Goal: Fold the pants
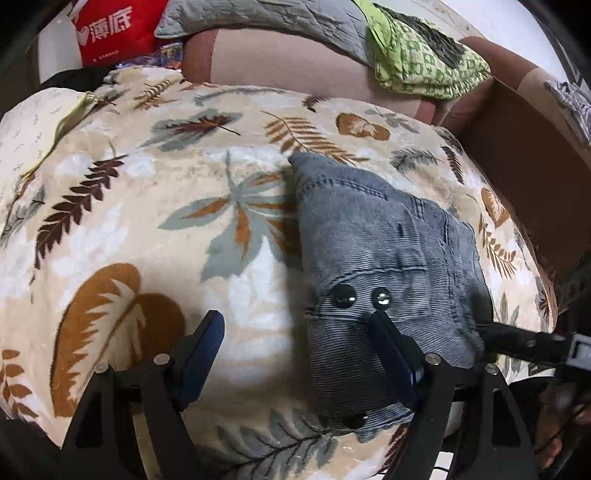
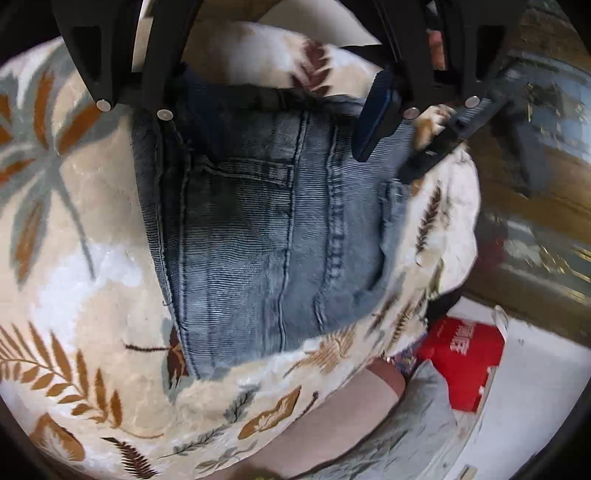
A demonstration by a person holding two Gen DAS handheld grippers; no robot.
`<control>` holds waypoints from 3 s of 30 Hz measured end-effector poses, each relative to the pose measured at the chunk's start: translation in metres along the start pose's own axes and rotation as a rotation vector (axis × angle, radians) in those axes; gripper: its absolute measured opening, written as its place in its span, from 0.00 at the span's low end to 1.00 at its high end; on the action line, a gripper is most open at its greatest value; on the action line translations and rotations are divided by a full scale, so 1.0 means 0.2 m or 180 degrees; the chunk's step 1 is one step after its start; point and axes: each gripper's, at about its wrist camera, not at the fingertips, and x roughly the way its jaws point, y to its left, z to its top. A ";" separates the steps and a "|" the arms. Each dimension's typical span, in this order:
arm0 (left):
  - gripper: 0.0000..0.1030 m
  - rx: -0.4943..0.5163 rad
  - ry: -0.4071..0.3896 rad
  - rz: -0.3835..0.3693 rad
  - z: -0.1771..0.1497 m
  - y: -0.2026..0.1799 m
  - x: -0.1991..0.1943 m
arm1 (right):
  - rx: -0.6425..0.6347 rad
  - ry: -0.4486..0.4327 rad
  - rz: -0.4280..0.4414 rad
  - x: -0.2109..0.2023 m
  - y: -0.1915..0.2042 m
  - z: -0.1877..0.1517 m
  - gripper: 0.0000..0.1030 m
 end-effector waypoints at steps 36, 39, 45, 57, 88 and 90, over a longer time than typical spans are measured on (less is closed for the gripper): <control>0.78 -0.0123 0.0027 -0.0217 -0.09 0.20 0.06 | -0.1618 0.0514 -0.1384 0.57 0.95 0.77 0.81; 0.78 -0.0109 0.0011 -0.0231 -0.09 0.20 0.06 | -0.1797 0.0916 -0.1756 0.81 0.99 0.84 0.81; 0.78 -0.0096 0.0015 -0.0263 -0.09 0.21 0.06 | -0.1714 0.1482 -0.1808 1.06 0.93 0.84 0.46; 0.78 -0.0096 -0.0039 -0.0240 -0.10 0.20 0.05 | -0.0235 0.0579 -0.1050 0.73 0.58 0.98 0.48; 0.78 0.0118 -0.0043 0.0400 0.08 -0.08 -0.06 | 0.0295 -0.0072 0.0384 -0.05 -0.45 0.28 0.71; 0.78 0.0134 -0.0037 0.0411 0.08 -0.09 -0.06 | 0.0280 -0.0077 0.0405 -0.05 -0.45 0.27 0.71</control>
